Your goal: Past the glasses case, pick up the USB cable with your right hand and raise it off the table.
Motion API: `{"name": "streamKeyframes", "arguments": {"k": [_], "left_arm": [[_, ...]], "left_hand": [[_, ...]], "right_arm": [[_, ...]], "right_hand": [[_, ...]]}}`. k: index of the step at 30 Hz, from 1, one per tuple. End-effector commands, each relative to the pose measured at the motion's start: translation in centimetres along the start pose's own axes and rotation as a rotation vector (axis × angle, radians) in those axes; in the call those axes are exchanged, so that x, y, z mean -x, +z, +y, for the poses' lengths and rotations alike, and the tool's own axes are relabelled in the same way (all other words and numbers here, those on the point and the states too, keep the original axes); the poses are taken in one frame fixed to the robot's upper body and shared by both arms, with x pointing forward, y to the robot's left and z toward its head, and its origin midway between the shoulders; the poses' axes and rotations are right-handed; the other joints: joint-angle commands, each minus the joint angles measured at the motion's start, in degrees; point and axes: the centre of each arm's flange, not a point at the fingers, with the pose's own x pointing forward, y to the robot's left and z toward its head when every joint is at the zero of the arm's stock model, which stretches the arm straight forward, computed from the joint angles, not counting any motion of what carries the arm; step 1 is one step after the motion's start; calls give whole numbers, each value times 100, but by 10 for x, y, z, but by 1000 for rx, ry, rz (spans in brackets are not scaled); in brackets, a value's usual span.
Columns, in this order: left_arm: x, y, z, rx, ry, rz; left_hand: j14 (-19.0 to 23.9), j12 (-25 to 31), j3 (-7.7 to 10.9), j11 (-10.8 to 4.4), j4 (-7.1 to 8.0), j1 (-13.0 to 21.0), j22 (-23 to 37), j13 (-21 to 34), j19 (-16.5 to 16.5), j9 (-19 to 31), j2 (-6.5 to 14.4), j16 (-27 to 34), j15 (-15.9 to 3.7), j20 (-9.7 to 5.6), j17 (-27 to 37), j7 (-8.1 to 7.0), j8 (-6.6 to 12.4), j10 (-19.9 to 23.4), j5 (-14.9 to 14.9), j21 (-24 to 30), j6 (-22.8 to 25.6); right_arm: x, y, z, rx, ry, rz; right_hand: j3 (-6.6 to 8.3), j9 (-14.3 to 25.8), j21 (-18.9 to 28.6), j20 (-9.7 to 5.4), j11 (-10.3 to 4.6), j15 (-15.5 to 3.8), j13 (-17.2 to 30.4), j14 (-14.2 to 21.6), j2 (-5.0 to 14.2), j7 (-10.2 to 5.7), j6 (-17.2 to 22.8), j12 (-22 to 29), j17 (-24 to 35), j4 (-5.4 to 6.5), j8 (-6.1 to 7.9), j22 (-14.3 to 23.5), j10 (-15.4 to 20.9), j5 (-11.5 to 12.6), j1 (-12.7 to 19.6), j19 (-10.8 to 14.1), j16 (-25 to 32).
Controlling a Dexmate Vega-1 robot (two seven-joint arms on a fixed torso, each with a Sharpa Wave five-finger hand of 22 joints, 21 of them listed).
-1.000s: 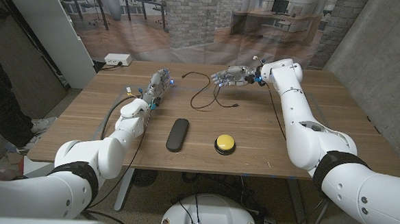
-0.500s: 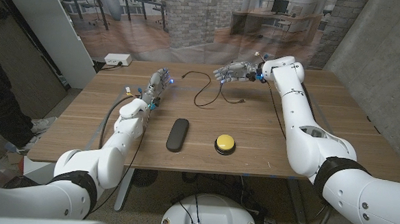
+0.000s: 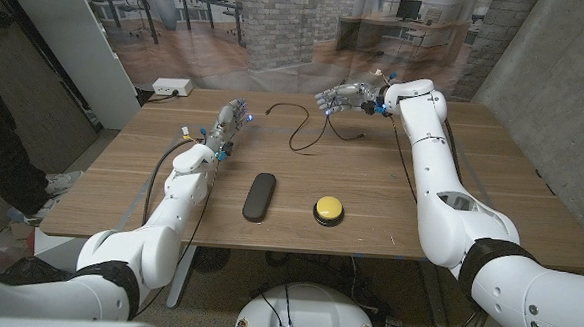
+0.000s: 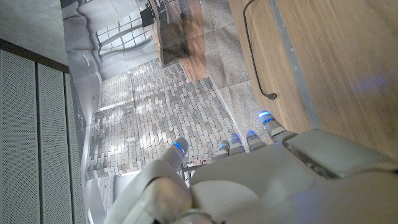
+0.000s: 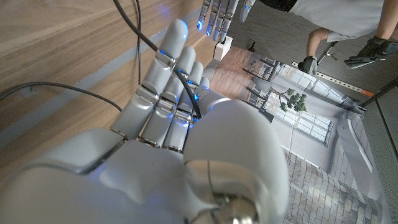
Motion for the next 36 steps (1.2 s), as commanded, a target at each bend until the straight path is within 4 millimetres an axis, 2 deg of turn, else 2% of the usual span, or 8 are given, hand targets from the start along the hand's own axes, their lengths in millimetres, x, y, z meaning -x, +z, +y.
{"name": "streamKeyframes", "arguments": {"k": [1,36], "left_arm": [[6,4,-1,-5,1,-3],[29,16,4,-20,1,-21]], "left_hand": [[-21,33,3,25,2,-41,26,18,12,29,549,38,9,25,32,-2,29,-22,22,-19,-7],[-20,36,-4,21,1,-42,26,18,18,29,548,37,8,25,32,-2,29,-13,23,-25,-6]], "right_arm": [[9,10,-1,47,-70,-57],[28,32,-6,85,-209,-136]], "right_hand": [[-12,8,57,-214,61,-156,-9,167,50,106,150,-7,29,43,32,31,52,29,33,-116,13],[-39,-1,279,-217,84,-159,46,181,32,64,224,-124,73,108,-19,12,135,41,71,-221,25]]}}
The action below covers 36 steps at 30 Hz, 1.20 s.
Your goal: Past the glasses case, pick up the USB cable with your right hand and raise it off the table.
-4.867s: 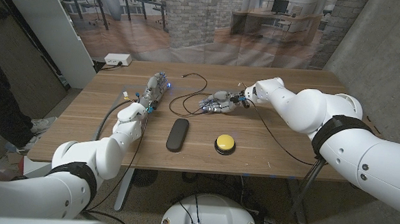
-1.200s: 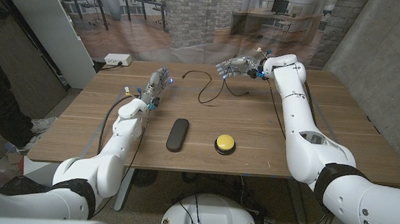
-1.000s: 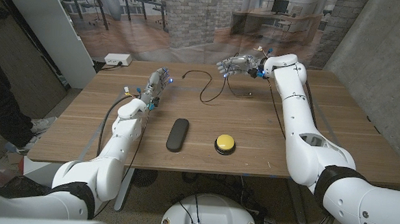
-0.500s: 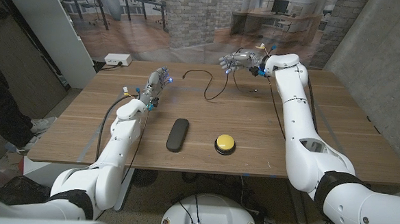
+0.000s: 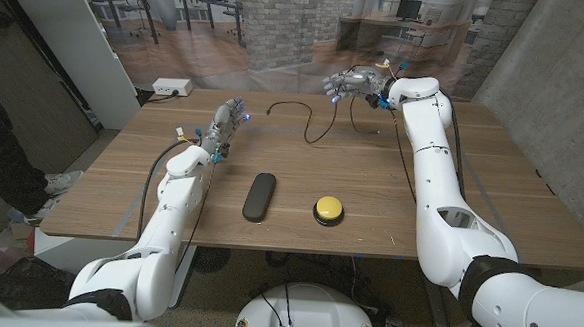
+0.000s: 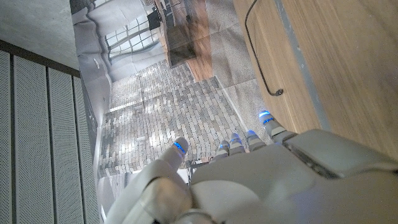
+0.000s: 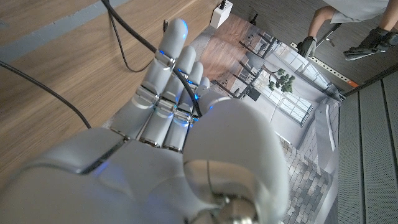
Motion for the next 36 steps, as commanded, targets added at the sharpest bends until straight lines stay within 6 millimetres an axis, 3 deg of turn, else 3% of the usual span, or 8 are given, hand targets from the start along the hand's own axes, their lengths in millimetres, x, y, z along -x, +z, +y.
{"name": "streamKeyframes", "arguments": {"k": [1,36], "left_arm": [[7,3,3,-4,-2,-4],[28,8,10,-7,-14,-16]], "left_hand": [[-20,36,-4,21,1,-42,26,18,18,29,548,38,8,24,32,-3,28,-14,23,-25,-7],[-17,35,-7,23,-1,-40,26,18,25,29,552,37,7,29,31,0,29,-12,25,-31,-3]], "right_arm": [[3,9,-5,3,-48,-27],[36,48,-20,27,-182,-121]], "right_hand": [[7,-2,60,-250,58,-139,32,157,55,111,168,-28,30,14,-1,12,113,30,13,-197,24],[-44,-3,265,-269,28,-198,100,154,38,65,239,-119,56,69,-30,-18,203,42,28,-299,26]]}}
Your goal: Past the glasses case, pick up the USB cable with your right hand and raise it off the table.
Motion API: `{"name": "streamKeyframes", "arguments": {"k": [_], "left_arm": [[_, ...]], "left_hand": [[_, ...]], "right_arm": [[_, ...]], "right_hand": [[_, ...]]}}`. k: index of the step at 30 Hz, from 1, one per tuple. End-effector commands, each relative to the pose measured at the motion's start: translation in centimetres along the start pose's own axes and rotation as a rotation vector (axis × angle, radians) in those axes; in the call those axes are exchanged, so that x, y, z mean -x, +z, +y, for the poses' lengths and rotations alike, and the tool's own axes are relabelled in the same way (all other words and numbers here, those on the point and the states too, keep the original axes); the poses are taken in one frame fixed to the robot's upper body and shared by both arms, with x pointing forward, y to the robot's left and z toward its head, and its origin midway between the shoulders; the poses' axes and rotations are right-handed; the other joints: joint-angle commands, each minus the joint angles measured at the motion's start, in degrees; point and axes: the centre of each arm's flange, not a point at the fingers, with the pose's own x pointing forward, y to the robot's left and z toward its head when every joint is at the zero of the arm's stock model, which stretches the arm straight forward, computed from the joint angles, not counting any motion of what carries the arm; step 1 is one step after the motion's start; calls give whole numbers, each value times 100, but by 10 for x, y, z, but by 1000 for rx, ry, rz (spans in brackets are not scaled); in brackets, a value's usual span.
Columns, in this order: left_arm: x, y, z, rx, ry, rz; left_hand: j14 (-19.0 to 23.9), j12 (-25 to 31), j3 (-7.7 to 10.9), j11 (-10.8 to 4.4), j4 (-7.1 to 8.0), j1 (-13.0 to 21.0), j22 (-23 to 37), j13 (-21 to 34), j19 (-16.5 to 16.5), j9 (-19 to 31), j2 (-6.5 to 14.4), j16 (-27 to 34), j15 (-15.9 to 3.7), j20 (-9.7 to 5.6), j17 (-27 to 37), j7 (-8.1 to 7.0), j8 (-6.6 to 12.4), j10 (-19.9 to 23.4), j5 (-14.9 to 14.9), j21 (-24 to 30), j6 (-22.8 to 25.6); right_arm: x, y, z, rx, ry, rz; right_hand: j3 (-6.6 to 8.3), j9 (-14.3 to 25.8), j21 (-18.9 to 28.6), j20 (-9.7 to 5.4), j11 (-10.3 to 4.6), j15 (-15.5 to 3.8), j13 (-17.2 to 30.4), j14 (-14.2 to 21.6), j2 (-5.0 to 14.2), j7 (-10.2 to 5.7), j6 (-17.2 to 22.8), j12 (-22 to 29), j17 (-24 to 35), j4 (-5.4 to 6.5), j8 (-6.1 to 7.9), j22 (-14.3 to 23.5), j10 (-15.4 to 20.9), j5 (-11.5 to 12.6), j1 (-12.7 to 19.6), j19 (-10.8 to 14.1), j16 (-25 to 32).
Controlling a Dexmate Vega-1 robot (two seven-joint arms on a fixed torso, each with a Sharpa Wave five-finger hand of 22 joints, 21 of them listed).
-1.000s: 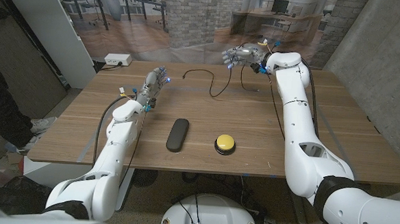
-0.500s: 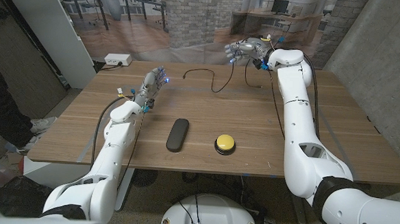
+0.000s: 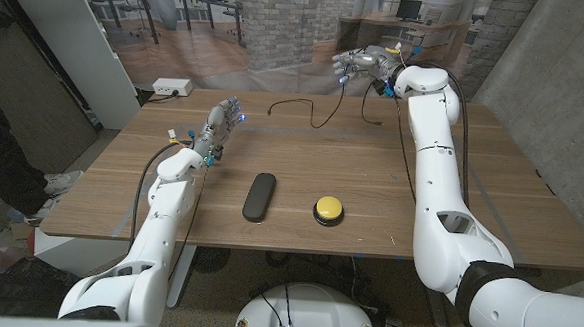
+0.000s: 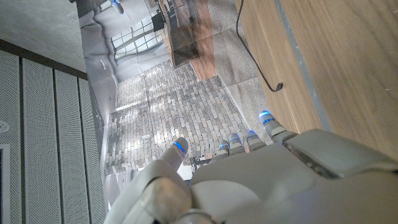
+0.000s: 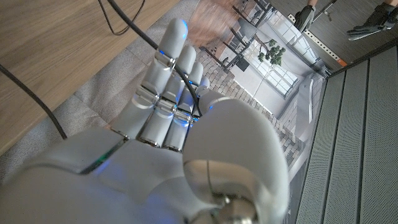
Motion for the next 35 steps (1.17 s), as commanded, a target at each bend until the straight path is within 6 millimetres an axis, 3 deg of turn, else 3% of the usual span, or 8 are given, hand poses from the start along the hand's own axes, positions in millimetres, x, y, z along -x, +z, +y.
{"name": "streamKeyframes", "arguments": {"k": [1,16,35], "left_arm": [[9,2,2,0,-9,-7],[14,-1,7,6,-33,3],[8,-16,16,14,-65,59]], "left_hand": [[-18,36,-7,19,0,-40,26,18,25,29,552,37,6,29,31,3,29,-10,25,-31,-3],[-11,35,-7,18,-1,-39,26,18,32,29,554,39,5,18,30,3,28,-11,26,-33,-5],[-18,32,-10,25,-1,-38,26,18,23,29,553,35,7,28,30,-4,25,-17,27,-42,-12]], "right_arm": [[14,15,-6,11,-53,-22],[24,21,-6,28,-100,-7],[14,20,-1,17,-124,-17]], "right_hand": [[-3,-3,54,-311,81,-194,25,152,33,77,209,-22,29,32,37,-7,152,33,24,-259,25],[-15,-4,131,-311,100,-191,52,182,29,75,237,-55,29,43,30,-19,177,38,35,-281,33],[-41,-3,236,-313,78,-195,99,154,21,64,256,-104,35,66,13,-41,214,39,42,-356,21]]}}
